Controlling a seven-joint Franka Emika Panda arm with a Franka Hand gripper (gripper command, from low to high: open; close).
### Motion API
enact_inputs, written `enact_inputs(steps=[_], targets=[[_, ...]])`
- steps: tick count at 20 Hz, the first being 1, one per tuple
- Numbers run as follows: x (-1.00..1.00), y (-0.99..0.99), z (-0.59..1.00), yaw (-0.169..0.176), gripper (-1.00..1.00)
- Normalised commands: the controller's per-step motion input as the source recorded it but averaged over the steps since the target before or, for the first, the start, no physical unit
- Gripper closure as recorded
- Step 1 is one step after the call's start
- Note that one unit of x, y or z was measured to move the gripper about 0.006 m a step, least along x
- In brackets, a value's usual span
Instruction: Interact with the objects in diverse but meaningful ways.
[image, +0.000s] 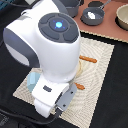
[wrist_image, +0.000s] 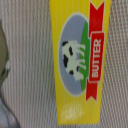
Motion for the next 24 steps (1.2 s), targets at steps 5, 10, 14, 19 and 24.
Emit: enact_inputs(steps=[5, 10, 14, 19, 24], targets=[[0.01, -0.21, -0.03, 0.000, 1.00], [0.01, -0.23, 0.00, 0.000, 1.00], [0.02, -0.20, 0.01, 0.000, 1.00], [0.23, -0.06, 0.77, 0.000, 1.00], [0.25, 0.42, 1.00, 0.005, 1.00]])
